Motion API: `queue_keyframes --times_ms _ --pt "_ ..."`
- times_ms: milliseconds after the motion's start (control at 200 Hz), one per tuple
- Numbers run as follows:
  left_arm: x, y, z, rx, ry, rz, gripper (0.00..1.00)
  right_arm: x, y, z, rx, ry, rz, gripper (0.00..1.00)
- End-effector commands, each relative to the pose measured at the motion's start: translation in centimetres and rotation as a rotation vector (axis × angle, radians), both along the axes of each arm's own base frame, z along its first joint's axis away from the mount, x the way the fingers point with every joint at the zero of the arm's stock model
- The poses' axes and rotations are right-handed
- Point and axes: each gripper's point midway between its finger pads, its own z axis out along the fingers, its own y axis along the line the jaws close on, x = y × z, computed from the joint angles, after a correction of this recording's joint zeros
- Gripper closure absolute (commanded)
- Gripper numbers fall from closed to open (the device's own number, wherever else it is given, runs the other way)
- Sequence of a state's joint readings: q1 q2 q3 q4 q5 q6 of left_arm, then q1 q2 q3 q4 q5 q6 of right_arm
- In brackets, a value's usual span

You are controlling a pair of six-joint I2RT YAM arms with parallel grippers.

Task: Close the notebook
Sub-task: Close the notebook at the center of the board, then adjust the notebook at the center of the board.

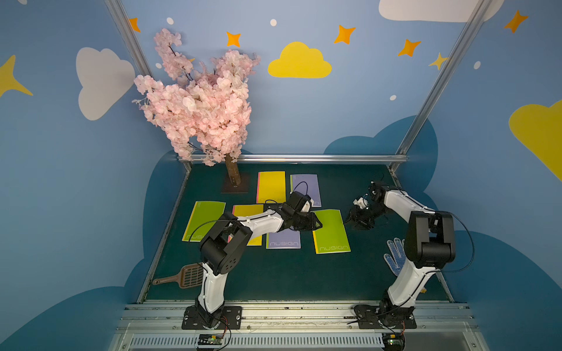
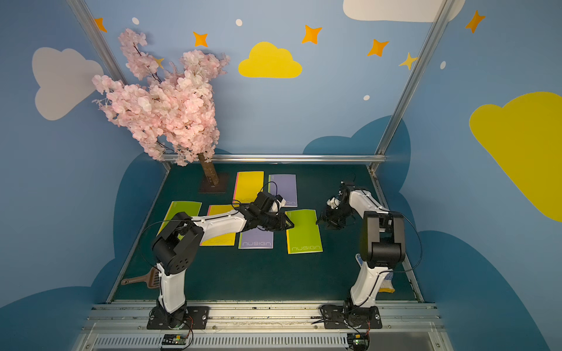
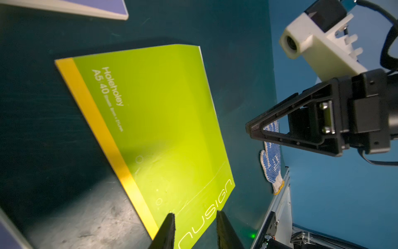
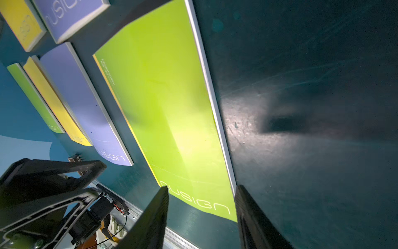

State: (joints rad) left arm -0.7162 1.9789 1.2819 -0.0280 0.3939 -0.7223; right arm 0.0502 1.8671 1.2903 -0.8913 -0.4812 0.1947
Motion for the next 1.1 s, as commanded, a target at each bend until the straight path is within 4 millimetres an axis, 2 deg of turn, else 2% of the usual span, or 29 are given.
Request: queue_keyframes --times_ms 0,260,671,1096 --pt "-0.4 0.8 -2.2 0.071 0.031 0.007 0.65 -0.2 0.3 -1.4 -0.017 0.020 0.006 0.48" --pt "-0.5 0.7 -3.7 0.088 0.065 0.002 0.65 -0.5 0.6 -3.1 -0.020 0.053 0.014 0.49" --pt "-0.4 0.9 -5.0 0.125 0.091 0.009 0.66 -0.8 0.5 -4.4 -0.034 0.081 0.019 0.50" --pt "-0.4 0.5 -5.6 0.125 0.119 0.001 0.66 -0.9 1.1 -4.6 -0.016 0.086 0.028 0.53"
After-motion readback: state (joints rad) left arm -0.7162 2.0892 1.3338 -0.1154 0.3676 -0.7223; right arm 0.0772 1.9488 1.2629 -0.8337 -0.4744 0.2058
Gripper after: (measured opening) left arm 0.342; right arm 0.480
